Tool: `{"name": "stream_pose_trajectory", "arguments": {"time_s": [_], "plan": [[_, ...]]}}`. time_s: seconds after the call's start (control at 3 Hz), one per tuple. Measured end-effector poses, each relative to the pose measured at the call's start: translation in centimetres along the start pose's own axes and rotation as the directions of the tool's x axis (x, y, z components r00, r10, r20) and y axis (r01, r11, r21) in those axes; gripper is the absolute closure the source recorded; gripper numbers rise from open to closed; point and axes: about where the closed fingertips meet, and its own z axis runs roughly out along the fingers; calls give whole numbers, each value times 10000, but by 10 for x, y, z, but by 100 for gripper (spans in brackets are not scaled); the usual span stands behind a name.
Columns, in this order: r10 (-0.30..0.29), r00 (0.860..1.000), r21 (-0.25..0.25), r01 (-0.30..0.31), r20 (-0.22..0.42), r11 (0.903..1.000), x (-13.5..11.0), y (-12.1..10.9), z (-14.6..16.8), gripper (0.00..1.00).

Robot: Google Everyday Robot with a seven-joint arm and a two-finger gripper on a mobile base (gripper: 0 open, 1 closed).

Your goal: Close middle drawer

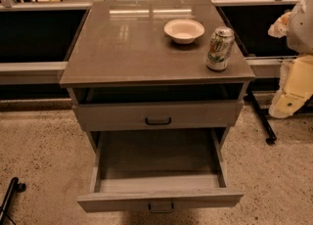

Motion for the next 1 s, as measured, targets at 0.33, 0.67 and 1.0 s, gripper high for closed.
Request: {"name": "stream_pose_trajectory", "arguments": {"time_s": [0.33,0.67,1.0], "plan": [[0,10000,0,0,0,10000,0,0,0,0],[-249,9983,-738,287,526,9969,-4,12,43,0],[-409,9944,-1671,569,976,9843,-11,42,118,0]]}}
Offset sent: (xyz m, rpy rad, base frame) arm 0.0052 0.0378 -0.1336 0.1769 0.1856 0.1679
